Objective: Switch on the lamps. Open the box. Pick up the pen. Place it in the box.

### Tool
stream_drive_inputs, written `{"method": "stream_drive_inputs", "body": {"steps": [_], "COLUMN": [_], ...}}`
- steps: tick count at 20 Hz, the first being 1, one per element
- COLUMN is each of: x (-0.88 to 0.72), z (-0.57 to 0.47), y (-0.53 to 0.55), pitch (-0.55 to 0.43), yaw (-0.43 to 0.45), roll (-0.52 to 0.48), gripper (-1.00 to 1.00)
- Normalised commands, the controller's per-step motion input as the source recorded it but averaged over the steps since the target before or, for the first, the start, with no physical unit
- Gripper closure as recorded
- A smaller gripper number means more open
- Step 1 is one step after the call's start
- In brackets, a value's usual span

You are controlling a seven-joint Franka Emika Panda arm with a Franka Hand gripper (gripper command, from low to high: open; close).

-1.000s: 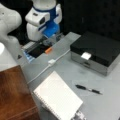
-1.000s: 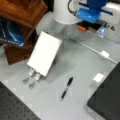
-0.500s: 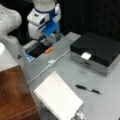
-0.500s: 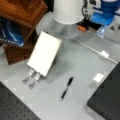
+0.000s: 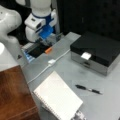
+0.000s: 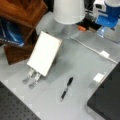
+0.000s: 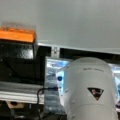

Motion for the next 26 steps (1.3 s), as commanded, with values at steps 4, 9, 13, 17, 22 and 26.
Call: {"method": "stream_drive_inputs", "body": {"steps": [4,9,13,17,22,26], "x": [-0.19,-0.07,0.0,0.03,0.02,0.02], "z": [-0.13,-0.13,-0.17,-0.15,-0.12,-0.11], "y": [0.11,0.01,-0.08,-0.12,-0.11,-0.12], "pitch": [-0.15,-0.136,-0.153,-0.127,-0.094,-0.075], "yaw": [-0.096,-0.111,-0.119,-0.095,-0.059,-0.02], "roll": [0.011,0.068,0.078,0.072,0.075,0.047], "gripper": [-1.0,-1.0,-1.0,1.0,1.0,1.0]}}
